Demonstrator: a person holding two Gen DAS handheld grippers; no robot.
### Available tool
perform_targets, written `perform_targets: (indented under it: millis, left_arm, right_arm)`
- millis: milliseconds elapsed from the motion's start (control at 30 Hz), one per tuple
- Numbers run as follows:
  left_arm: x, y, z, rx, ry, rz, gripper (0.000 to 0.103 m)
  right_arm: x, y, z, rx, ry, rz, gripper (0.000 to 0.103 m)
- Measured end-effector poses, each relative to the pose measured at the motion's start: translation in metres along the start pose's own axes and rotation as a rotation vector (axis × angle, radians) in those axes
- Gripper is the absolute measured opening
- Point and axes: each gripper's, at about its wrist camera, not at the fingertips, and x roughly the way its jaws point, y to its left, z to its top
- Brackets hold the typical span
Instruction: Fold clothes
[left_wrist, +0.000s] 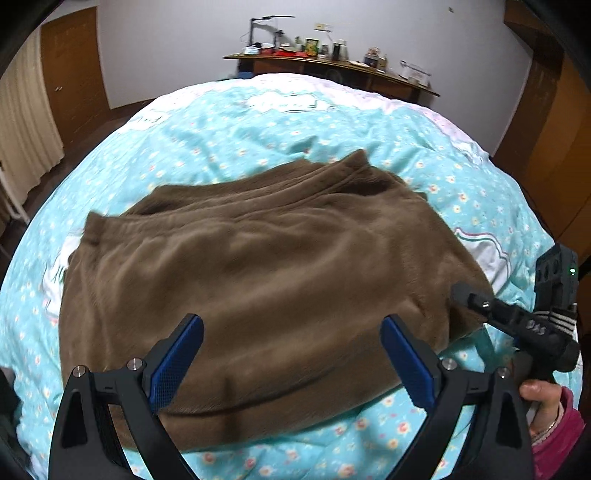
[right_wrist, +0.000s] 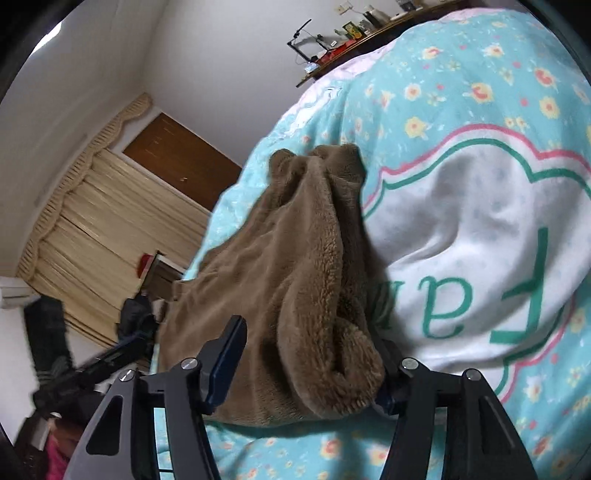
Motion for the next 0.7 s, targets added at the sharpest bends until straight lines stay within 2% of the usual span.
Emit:
perform_targets:
  millis: [100, 167, 233, 267, 300, 467, 700]
  left_arm:
    - [0.012, -0.013, 0.008, 0.028, 0.021, -0.015, 0.098]
    - [0.019, -0.019, 0.013, 0.044, 0.034, -0.027, 0.098]
    - [0.024, -0.027, 0.020, 0.056, 0.044, -0.040, 0.098]
    - [0.026, -0.029, 0.025, 0.055, 0.048, -0.050, 0.098]
    - [0.027, -0.032, 0.031, 0.053, 0.051, -0.062, 0.098]
    - [0.038, -0.047, 0.063, 0.029, 0.079, -0.140, 0.098]
    - [0.059, -0.076, 0.094, 0.073, 0.138, -0.182, 0.098]
  right_arm:
    - [0.017, -0.015, 0.002, 0.072, 0.004, -0.024, 0.063]
    - [0.021, -0.014, 0.005, 0.068, 0.009, -0.021, 0.062]
    - [0.020, -0.007, 0.006, 0.040, 0.008, -0.022, 0.048]
    - [0.019, -0.003, 0.005, 0.020, 0.005, -0.029, 0.035]
    - [0.017, 0.002, 0.004, -0.003, -0.005, -0.050, 0.033]
    - [0.006, 0.033, 0.001, -0.164, -0.076, -0.129, 0.028]
    - [0.001, 0.074, -0.012, -0.383, -0.157, -0.206, 0.028]
